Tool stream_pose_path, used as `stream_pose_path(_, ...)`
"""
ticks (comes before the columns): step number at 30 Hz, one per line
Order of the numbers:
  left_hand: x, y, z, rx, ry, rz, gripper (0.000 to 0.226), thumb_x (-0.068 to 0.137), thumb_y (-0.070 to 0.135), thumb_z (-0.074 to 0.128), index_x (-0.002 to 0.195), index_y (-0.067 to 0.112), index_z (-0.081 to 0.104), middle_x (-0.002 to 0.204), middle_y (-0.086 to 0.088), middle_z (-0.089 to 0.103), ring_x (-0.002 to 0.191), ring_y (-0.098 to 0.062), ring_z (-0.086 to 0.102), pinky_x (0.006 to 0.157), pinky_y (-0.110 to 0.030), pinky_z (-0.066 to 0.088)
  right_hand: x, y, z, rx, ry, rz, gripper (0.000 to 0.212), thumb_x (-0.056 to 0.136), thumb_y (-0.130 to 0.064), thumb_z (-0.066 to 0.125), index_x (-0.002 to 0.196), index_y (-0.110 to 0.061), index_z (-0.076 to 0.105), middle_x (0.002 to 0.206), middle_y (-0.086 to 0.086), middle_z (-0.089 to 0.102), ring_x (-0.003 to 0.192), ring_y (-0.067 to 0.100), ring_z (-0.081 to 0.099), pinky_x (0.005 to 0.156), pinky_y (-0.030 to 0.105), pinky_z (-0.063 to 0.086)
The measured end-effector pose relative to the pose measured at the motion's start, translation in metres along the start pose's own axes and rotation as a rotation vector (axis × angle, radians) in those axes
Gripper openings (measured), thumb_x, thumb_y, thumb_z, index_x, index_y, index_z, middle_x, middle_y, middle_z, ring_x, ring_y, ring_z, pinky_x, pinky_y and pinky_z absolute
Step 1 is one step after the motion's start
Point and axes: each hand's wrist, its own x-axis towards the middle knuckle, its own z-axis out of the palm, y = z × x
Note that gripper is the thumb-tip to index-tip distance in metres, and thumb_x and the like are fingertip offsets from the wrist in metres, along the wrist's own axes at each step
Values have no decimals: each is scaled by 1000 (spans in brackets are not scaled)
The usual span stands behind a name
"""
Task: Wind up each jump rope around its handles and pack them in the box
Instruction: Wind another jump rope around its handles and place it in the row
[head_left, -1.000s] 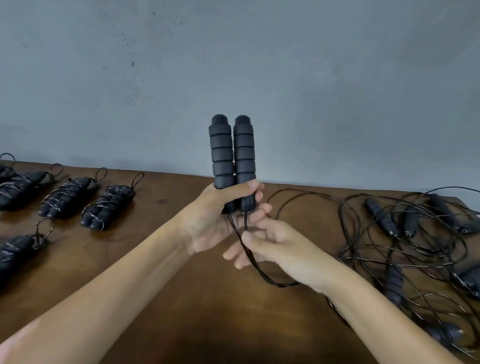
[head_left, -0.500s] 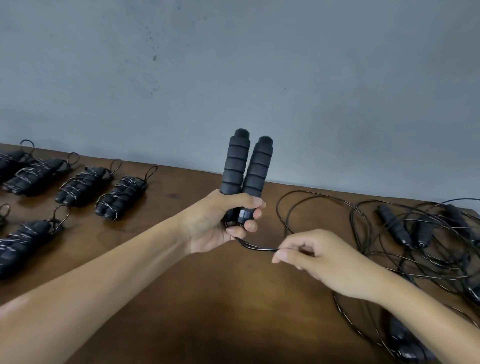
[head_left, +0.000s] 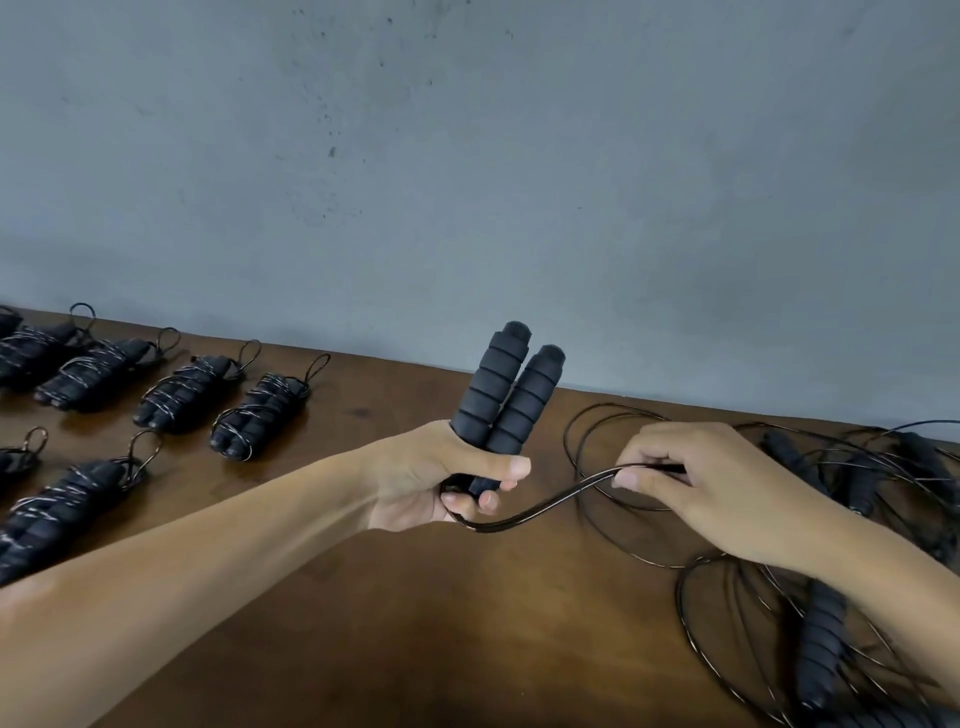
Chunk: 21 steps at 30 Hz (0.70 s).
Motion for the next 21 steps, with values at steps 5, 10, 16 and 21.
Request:
stream_pose_path(5,0,-4,12,-26,-45,-36,20,83,10,80,97,7,66,78,-6,54,65,-15,45,49,-17,29,4,-5,-5,-17,47,28,18,98,-37,60,89,-31,74,88,-17,67,88,3,62,81,29,52)
stream_pose_path(10,3,-6,20,202,-25,-35,19,91,8,78,101,5,62,74,-4,58,63,-12,52,47,-13,38,7,-18,-9,29,180,110,12,90,-44,72,82,-36,77,81,-28,69,84,-8,62,75,17,48)
stream_pose_path(16,-1,-8,32,52,-90,-111,28,90,-8,70,109,6,55,61,2,55,52,-8,50,45,-14,29,4,-37,-17,-45,263,108,25,82,-59,73,76,-35,70,79,-19,67,78,-3,57,66,20,42)
stream_pose_path(21,3,-10,39,80,-58,-171,22,90,-11,68,106,3,60,60,0,57,55,-11,52,44,-15,29,0,-64,-19,-225,118,-74,15,104,-42,47,100,-35,59,91,-19,56,83,3,53,69,21,43)
